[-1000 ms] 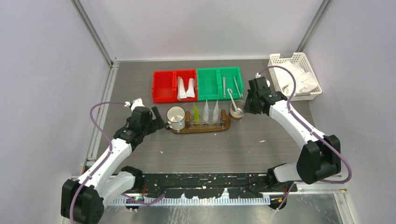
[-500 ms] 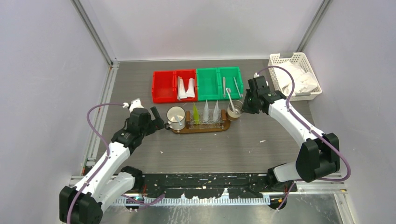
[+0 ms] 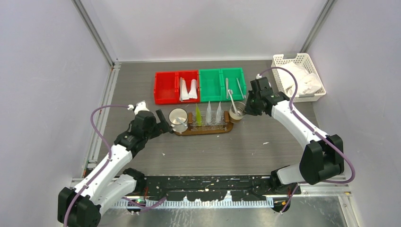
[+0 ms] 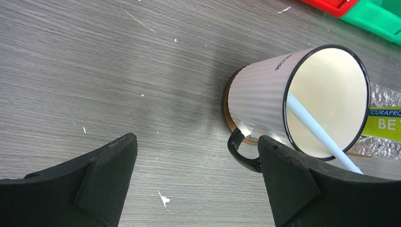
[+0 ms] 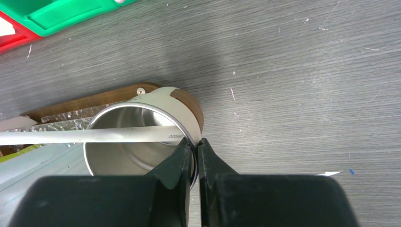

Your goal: Prepare toiletry sets of a toothbrush and toothpaste on the tray

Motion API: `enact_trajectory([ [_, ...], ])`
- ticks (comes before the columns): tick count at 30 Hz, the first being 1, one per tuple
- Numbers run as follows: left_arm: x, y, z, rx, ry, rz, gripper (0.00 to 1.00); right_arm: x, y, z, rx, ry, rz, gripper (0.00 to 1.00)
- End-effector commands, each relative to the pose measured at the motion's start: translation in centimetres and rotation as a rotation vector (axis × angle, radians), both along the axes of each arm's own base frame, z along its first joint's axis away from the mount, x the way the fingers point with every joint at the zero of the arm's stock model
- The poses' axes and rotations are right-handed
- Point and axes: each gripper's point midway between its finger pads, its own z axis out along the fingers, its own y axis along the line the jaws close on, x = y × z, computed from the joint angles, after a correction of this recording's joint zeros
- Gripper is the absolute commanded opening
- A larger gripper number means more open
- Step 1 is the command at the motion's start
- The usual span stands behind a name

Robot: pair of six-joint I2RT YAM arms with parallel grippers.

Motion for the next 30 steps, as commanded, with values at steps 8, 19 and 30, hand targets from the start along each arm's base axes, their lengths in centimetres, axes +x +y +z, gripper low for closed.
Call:
enact_trajectory([
  [8, -0.6, -1.2, -0.1, 0.014, 0.003, -0.017, 1.0, 0.8, 1.0, 0.8, 0.039, -0.031, 0.008, 0.01],
  [19, -1.0, -1.9, 0.4, 0.007, -0.005, -0.024, 1.0, 0.8, 1.2, 0.4, 0.049, -0.021, 0.014, 0.01],
  [30, -1.4, -2.9, 0.9, -0.028, -0.019, -0.034, 1.0, 0.6, 1.2, 0.2, 0.047, -0.018, 0.017, 0.01],
])
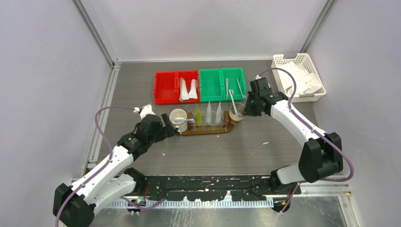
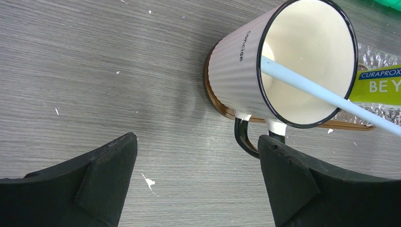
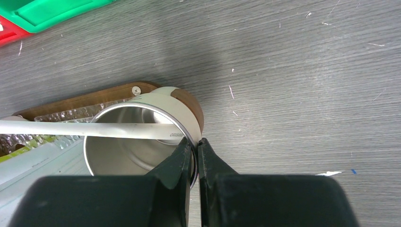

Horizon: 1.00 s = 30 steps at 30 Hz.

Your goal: Prepare toiletry sets of a toothbrush and toothpaste on the tray

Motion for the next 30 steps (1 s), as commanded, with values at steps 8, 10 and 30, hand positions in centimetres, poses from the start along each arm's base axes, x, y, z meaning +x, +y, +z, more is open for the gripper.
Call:
enact_trajectory([
  [8, 0.2, -0.9, 1.3, -0.014, -0.038, 0.009, 1.0, 0.7, 1.1, 0.8, 0.047, -0.042, 0.013, 0.01],
  [10, 0.2, -1.1, 1.3, -0.013, -0.038, 0.007, 1.0, 0.7, 1.0, 0.9, 0.046, -0.042, 0.011, 0.01],
  [30, 0.1, 2.9, 6.3, 0.14, -0.142, 0.08, 1.0, -0.8, 0.1, 0.3, -0.024, 0.027, 0.05, 0.01],
])
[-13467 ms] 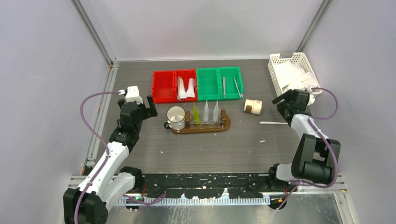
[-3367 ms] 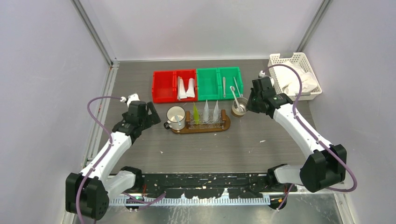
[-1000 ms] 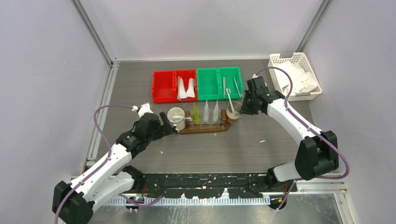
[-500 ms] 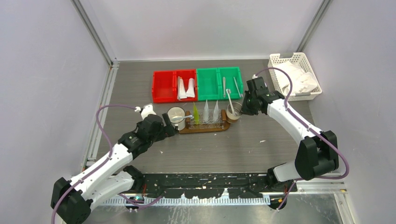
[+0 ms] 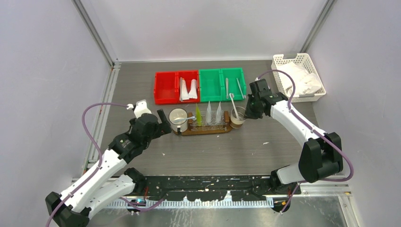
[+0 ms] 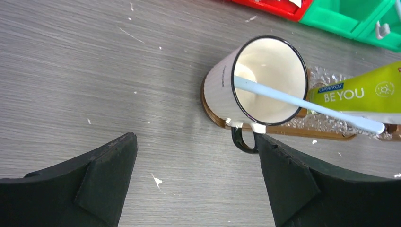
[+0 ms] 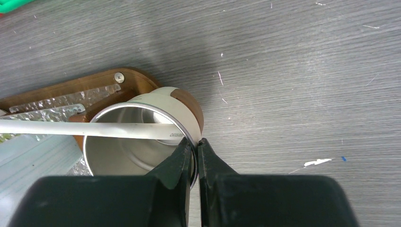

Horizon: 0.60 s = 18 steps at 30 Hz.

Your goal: Prepare toiletry sets of a toothbrush and toothpaste on the tray

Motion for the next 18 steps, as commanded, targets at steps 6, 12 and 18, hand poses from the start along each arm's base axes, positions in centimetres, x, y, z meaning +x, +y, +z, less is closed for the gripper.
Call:
enact_trajectory([
  [6, 2.1, 3.3, -0.5, 0.102, 0.032, 0.099, 1.0, 0.4, 1.1, 1.1, 0.005, -0.016, 0.054, 0.01],
  [12, 3.0, 4.8, -1.8, 0.077, 0.062, 0.128, 1.0, 0.6, 1.7, 0.7, 0.006, -0.011, 0.06, 0.01],
  [18, 3.9, 5.1, -3.4, 0.087, 0.085, 0.136, 1.0, 0.8, 2.2, 0.6, 0.009, -0.015, 0.06, 0.01],
])
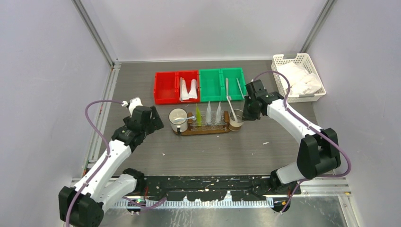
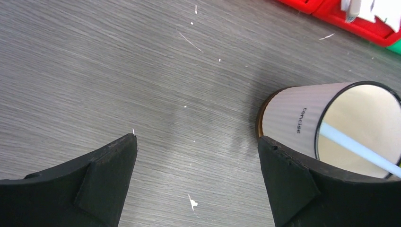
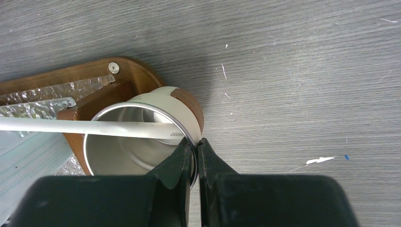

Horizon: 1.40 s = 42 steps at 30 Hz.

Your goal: Prepare toiletry sets of a toothbrush and toothpaste on the tray

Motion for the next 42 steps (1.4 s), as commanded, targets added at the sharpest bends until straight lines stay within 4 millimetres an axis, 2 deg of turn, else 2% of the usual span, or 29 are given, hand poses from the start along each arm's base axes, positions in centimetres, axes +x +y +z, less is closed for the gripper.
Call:
enact_trajectory([
  [1, 1.4, -0.3, -0.9, -0.009, -0.008, -0.021, 1.0, 1.6, 1.3, 1.7, 0.036, -0.065, 0.012, 0.01],
  [8, 2.7, -0.9, -2.9, -0.027, 0.021, -0.026, 1.0, 2.0, 1.6, 1.8, 0.026, -0.067, 0.019, 0.01],
  [18, 3.6, -0.9, -3.1, -0.025, 0.016, -0.022, 1.0, 2.2, 2.3, 1.4, 0.013, -0.061, 0.033, 0.01],
  [26, 3.7, -0.4, -3.3, -0.026, 0.016, -0.008, 1.0, 2.1, 3.3, 1.1, 0.015, -0.059, 0.048, 0.01],
  [42, 3.5, -0.7, -4.3, -0.045, 0.041, -0.024, 1.0, 1.9, 3.9, 0.7, 0.018, -0.05, 0.055, 0.01],
])
